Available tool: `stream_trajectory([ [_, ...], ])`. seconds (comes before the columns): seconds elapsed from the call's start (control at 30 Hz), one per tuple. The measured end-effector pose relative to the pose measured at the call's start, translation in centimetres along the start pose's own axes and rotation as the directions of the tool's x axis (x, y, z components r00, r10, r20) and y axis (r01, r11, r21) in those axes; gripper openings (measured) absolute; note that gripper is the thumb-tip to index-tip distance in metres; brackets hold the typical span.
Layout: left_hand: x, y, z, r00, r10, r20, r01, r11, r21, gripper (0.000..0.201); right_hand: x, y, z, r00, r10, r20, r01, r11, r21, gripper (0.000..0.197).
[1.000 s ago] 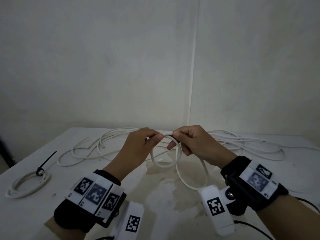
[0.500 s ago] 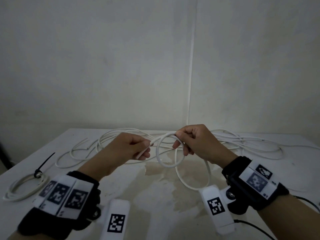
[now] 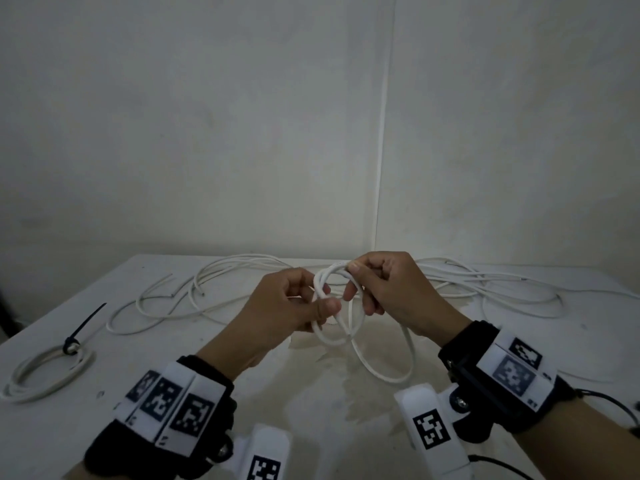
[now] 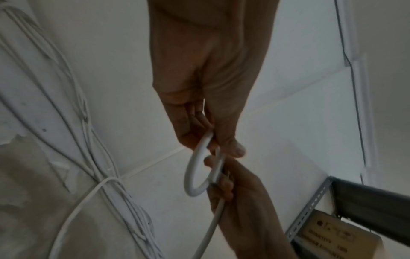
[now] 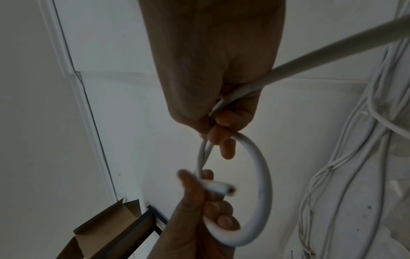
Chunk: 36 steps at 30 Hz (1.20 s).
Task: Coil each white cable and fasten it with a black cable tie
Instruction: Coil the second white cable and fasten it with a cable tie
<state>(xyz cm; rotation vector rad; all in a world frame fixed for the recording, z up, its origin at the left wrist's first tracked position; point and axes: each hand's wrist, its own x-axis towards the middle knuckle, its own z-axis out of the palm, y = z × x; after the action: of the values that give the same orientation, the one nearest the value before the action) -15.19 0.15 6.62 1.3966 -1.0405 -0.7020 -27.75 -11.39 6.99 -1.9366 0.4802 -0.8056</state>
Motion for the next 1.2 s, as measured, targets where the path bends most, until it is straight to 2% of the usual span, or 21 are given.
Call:
stream_trajectory([
  [0.1, 0.2, -0.7, 0.0, 0.980, 0.144, -0.139, -0.119, 0.977, 0.179, 0.017, -0.2, -0.6, -0.1, 0.996, 0.049, 0.072, -0.053, 0.997, 0.053, 0.023],
  [0.2, 0.7, -1.7, -0.3, 0.926, 0.276, -0.258, -0.177, 0.920, 0.349, 0.023, -0.2, -1.4, -0.1, 0.980, 0.120, 0.158, -0.135, 0.986, 0.093, 0.020],
  [0.27, 1.0, -2.2, -0.8, 0.883, 0.371, -0.289, -0.219, 0.868, 0.446, 0.029, -0.1, -1.7, 0.0, 0.969, 0.150, 0.194, -0.173, 0.980, 0.103, 0.020],
  [0.3, 1.1, -2.4, -1.0, 0.857, 0.433, -0.280, -0.246, 0.820, 0.516, 0.029, 0.0, -1.8, 0.1, 0.964, 0.162, 0.212, -0.187, 0.977, 0.103, 0.019],
  [0.37, 1.3, -2.6, -1.4, 0.803, 0.556, -0.215, -0.272, 0.663, 0.697, 0.021, 0.1, -1.8, 0.4, 0.956, 0.180, 0.230, -0.206, 0.975, 0.090, 0.019],
  [0.43, 1.3, -2.8, -1.7, 0.767, 0.623, -0.152, -0.231, 0.489, 0.842, 0.013, 0.2, -1.6, 0.4, 0.957, 0.191, 0.218, -0.210, 0.975, 0.071, 0.020],
  [0.5, 1.4, -2.9, -1.9, 0.748, 0.660, -0.070, -0.246, 0.373, 0.895, 0.009, 0.1, -1.4, 0.3, 0.960, 0.194, 0.202, -0.209, 0.976, 0.056, 0.021],
  [0.53, 1.5, -3.0, -2.0, 0.753, 0.656, -0.049, -0.289, 0.397, 0.871, 0.008, 0.1, -1.3, 0.2, 0.960, 0.197, 0.197, -0.211, 0.976, 0.049, 0.021],
  [0.57, 1.6, -2.8, -1.9, 0.792, 0.606, -0.067, -0.326, 0.514, 0.794, 0.008, 0.1, -1.2, 0.0, 0.961, 0.200, 0.193, -0.213, 0.976, 0.046, 0.022],
  [0.6, 1.6, -2.5, -1.8, 0.861, 0.498, -0.105, -0.315, 0.684, 0.657, 0.012, 0.1, -1.2, -0.1, 0.962, 0.201, 0.186, -0.214, 0.976, 0.049, 0.022],
  [0.63, 1.5, -2.2, -1.5, 0.931, 0.351, -0.099, -0.265, 0.837, 0.479, 0.014, 0.2, -1.1, -0.3, 0.963, 0.201, 0.179, -0.212, 0.976, 0.050, 0.023],
  [0.67, 1.4, -1.9, -1.1, 0.973, 0.223, -0.053, -0.196, 0.928, 0.317, 0.013, 0.3, -1.1, -0.4, 0.965, 0.199, 0.170, -0.210, 0.977, 0.047, 0.023],
  [0.7, 1.2, -1.7, -0.8, 0.986, 0.169, -0.016, -0.160, 0.957, 0.242, 0.013, 0.4, -1.1, -0.6, 0.967, 0.199, 0.161, -0.208, 0.977, 0.041, 0.023],
  [0.77, 1.0, -1.6, -0.5, 0.980, 0.194, 0.033, -0.195, 0.935, 0.298, 0.017, 0.5, -1.0, -0.7, 0.968, 0.200, 0.152, -0.207, 0.978, 0.025, 0.023],
  [0.87, 0.8, -1.8, -0.7, 0.970, 0.236, 0.065, -0.241, 0.875, 0.420, 0.036, 0.3, -0.7, -0.8, 0.966, 0.208, 0.153, -0.211, 0.978, 0.001, 0.023],
  [0.93, 0.7, -1.9, -0.7, 0.968, 0.227, 0.111, -0.251, 0.806, 0.537, 0.044, 0.1, -0.6, -0.9, 0.967, 0.206, 0.148, -0.207, 0.978, -0.014, 0.022],
  [1.03, 0.5, -2.3, -0.7, 0.961, 0.203, 0.186, -0.275, 0.706, 0.652, 0.033, 0.1, -0.4, -1.3, 0.974, 0.195, 0.114, -0.191, 0.981, -0.045, 0.019],
  [1.1, 0.5, -2.4, -0.9, 0.958, 0.198, 0.209, -0.287, 0.670, 0.685, 0.028, 0.2, -0.3, -1.4, 0.979, 0.182, 0.092, -0.175, 0.982, -0.070, 0.017],
  [1.2, 0.2, -2.1, -0.9, 0.958, 0.203, 0.201, -0.286, 0.705, 0.649, 0.032, 0.0, -0.2, -0.9, 0.987, 0.146, 0.061, -0.141, 0.987, -0.080, 0.015],
])
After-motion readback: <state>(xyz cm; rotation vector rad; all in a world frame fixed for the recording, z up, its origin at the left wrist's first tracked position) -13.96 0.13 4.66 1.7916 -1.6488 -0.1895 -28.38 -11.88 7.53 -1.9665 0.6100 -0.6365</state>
